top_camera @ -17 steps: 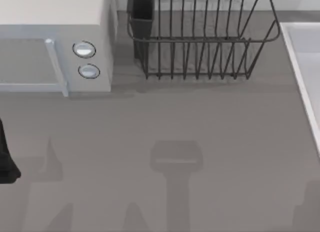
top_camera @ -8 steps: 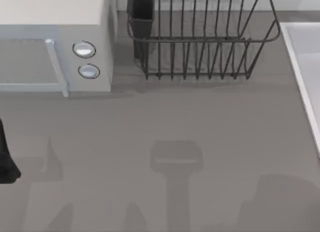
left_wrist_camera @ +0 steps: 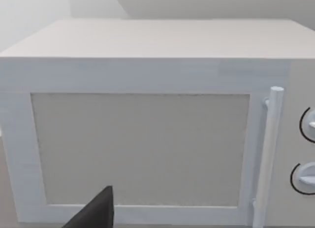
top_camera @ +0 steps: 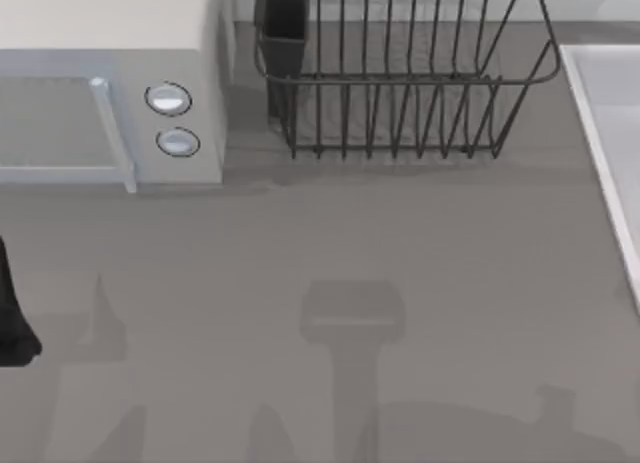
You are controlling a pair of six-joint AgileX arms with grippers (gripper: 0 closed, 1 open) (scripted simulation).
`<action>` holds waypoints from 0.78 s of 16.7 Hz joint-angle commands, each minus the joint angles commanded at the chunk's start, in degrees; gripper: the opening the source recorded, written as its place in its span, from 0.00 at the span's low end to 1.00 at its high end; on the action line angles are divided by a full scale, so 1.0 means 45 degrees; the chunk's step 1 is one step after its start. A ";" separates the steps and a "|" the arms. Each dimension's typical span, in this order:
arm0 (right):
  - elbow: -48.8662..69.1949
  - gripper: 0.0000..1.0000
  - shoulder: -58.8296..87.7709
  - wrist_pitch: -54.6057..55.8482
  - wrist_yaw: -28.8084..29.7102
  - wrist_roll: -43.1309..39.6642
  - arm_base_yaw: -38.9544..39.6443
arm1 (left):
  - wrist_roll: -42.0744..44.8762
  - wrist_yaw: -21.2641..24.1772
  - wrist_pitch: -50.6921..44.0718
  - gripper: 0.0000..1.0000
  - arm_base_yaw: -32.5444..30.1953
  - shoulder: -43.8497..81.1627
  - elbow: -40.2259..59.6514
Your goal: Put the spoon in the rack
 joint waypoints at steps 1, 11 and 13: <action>0.0011 0.00 -0.0006 -0.0012 0.0000 0.0002 0.0001 | 0.0000 0.0000 0.0000 1.00 0.0000 0.0000 0.0000; 0.0504 0.00 0.0279 0.2519 0.1880 0.2535 0.2414 | 0.0000 0.0000 0.0000 1.00 0.0000 0.0000 0.0000; 0.0692 0.00 0.0495 0.4031 0.3001 0.4264 0.3937 | 0.0000 0.0000 0.0000 1.00 0.0000 0.0000 0.0000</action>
